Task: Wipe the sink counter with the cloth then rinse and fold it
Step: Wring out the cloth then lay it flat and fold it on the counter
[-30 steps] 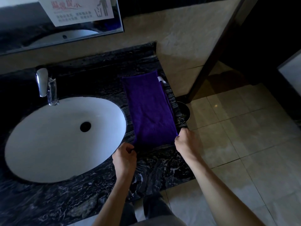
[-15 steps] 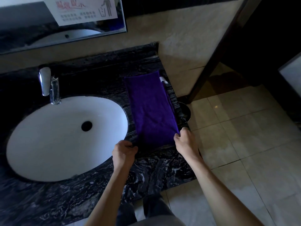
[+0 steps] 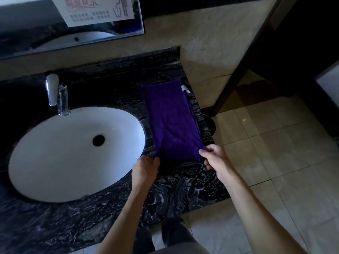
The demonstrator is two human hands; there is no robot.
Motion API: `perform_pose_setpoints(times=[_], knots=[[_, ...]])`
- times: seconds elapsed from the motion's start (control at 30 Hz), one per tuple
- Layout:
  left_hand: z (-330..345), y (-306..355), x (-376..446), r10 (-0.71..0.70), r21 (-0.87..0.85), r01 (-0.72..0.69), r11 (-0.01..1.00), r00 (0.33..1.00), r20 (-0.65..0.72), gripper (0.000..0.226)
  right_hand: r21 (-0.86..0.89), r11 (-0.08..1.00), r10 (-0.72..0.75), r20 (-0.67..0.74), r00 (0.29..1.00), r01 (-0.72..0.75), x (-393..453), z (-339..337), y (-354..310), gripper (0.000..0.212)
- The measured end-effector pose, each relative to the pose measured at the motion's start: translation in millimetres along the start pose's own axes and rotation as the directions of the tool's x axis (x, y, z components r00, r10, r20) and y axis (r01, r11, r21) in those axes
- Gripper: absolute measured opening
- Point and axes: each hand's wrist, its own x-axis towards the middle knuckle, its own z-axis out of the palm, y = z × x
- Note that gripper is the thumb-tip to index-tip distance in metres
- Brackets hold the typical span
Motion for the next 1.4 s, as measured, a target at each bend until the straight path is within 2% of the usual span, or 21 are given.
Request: perform_pose_setpoints(times=[0.07, 0.1, 0.17, 0.23, 0.3, 0.37, 0.47, 0.53, 0.6, 0.77, 0.87, 1.07, 1.1, 1.2, 1.3, 1.4], knots=[[1, 8, -1, 0.089, 0.333, -0.067, 0.941, 0.995, -0.053, 0.046, -0.14, 0.988, -0.059, -0.01, 0.998, 0.057, -1, 5, 0, 0.012], [1, 11, 0, 0.115, 0.43, -0.08, 0.899, 0.992, -0.056, 0.051, -0.206, 0.974, -0.098, -0.012, 0.995, 0.093, -1, 8, 1, 0.014], [1, 16, 4, 0.136, 0.531, -0.101, 0.841, 0.99, -0.027, 0.053, -0.333, 0.926, -0.182, 0.011, 0.983, 0.176, 0, 12, 5, 0.023], [0, 17, 9, 0.131, 0.549, -0.112, 0.828, 0.991, 0.005, 0.044, -0.435, 0.87, -0.248, 0.023, 0.968, 0.233, 1, 14, 10, 0.026], [0, 15, 11, 0.119, 0.487, -0.11, 0.866, 0.993, 0.011, 0.031, -0.411, 0.869, -0.303, 0.002, 0.953, 0.277, 0, 14, 11, 0.025], [0, 11, 10, 0.123, 0.369, -0.115, 0.922, 0.992, 0.003, 0.027, -0.281, 0.909, -0.335, -0.058, 0.941, 0.306, 0, 11, 11, 0.021], [1, 4, 9, 0.152, 0.158, -0.149, 0.976, 0.988, -0.006, 0.034, 0.094, 0.974, -0.197, -0.08, 0.977, 0.204, -4, 4, 7, 0.007], [1, 0, 8, 0.158, 0.063, -0.157, 0.986, 0.987, -0.018, 0.031, 0.358, 0.927, -0.121, -0.006, 0.993, 0.115, -5, 1, 6, 0.011], [2, -2, 6, 0.12, -0.041, -0.12, 0.992, 0.993, -0.021, 0.026, 0.463, 0.884, -0.093, 0.038, 0.995, 0.065, -6, -1, 3, 0.017], [4, -7, 5, 0.025, -0.258, -0.024, 0.966, 1.0, 0.001, 0.018, 0.439, 0.893, 0.014, 0.19, 0.982, -0.098, -5, -14, -5, 0.022], [4, -10, 8, 0.025, -0.283, -0.027, 0.959, 1.0, -0.013, 0.012, 0.437, 0.881, 0.067, 0.261, 0.963, -0.18, -3, -17, -9, 0.024], [3, -10, 12, 0.043, -0.233, -0.044, 0.971, 0.999, -0.007, 0.001, 0.511, 0.833, 0.072, 0.282, 0.957, -0.213, -4, -19, -8, 0.018], [3, -10, 11, 0.043, -0.231, -0.046, 0.972, 0.999, -0.014, 0.005, 0.519, 0.827, 0.074, 0.277, 0.958, -0.214, -5, -19, -9, 0.015], [4, -9, 8, 0.036, -0.283, -0.039, 0.958, 0.999, -0.016, 0.011, 0.53, 0.817, 0.098, 0.263, 0.96, -0.228, -4, -20, -11, 0.018], [5, -9, 5, 0.026, -0.346, -0.03, 0.938, 1.0, -0.016, 0.008, 0.528, 0.819, 0.103, 0.249, 0.963, -0.225, -4, -20, -10, 0.025], [5, -9, 5, -0.005, -0.381, -0.01, 0.925, 0.999, -0.039, 0.014, 0.539, 0.817, 0.095, 0.225, 0.97, -0.206, -6, -19, -9, 0.02]])
